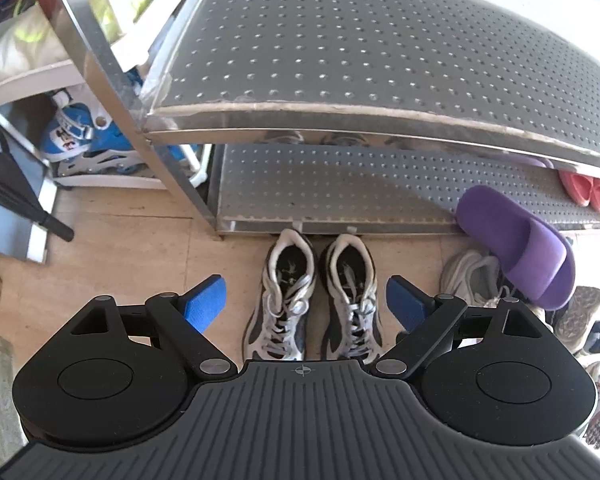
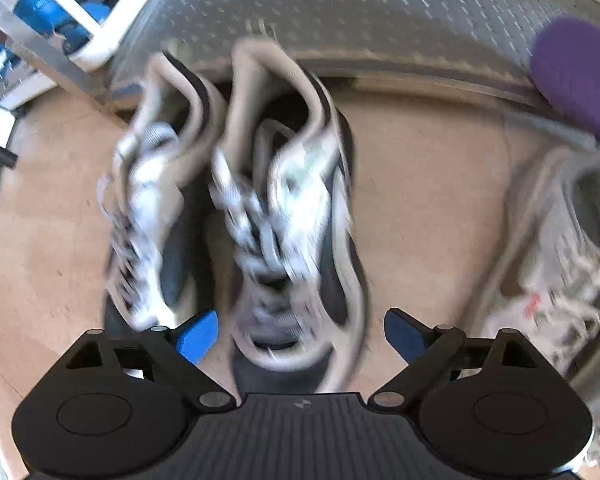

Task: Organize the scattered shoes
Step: 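Move the right tool toward the purple slide lying on the sneakers, then grasp the purple slide with the right tool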

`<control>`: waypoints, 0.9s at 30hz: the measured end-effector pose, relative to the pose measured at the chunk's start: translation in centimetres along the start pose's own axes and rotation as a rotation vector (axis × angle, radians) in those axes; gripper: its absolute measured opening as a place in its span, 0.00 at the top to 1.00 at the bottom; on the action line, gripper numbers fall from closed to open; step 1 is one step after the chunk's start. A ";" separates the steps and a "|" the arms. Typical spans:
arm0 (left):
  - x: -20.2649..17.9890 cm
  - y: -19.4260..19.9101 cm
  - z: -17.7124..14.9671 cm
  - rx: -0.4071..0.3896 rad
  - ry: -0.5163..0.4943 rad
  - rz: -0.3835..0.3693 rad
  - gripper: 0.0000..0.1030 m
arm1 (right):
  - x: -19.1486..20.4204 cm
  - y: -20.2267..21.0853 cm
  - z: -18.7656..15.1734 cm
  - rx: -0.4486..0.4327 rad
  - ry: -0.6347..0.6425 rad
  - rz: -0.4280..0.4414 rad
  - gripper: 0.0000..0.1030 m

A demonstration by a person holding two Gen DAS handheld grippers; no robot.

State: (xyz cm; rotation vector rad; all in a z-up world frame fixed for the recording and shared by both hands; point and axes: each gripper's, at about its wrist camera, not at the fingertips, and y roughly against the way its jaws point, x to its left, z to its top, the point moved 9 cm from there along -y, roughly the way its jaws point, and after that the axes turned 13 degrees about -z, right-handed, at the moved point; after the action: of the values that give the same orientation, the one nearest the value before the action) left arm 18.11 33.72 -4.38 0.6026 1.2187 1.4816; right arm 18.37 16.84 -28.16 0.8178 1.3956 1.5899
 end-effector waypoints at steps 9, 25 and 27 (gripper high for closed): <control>-2.3 -0.7 -0.2 0.024 -0.036 0.006 0.12 | 6.1 2.1 -1.0 -0.146 0.363 -0.080 0.27; -14.5 -4.3 -4.5 0.175 -0.319 -0.066 0.16 | -18.9 14.8 -7.4 -0.008 -0.167 -0.021 0.08; -16.7 -6.1 -6.7 0.241 -0.388 -0.059 0.17 | -21.7 15.0 -7.8 -0.015 -0.219 -0.031 0.08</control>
State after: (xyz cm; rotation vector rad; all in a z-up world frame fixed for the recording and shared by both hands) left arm 19.82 15.21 -8.31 0.9589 1.1018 1.1100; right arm 18.18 -6.41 -13.45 0.9271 1.2328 1.4388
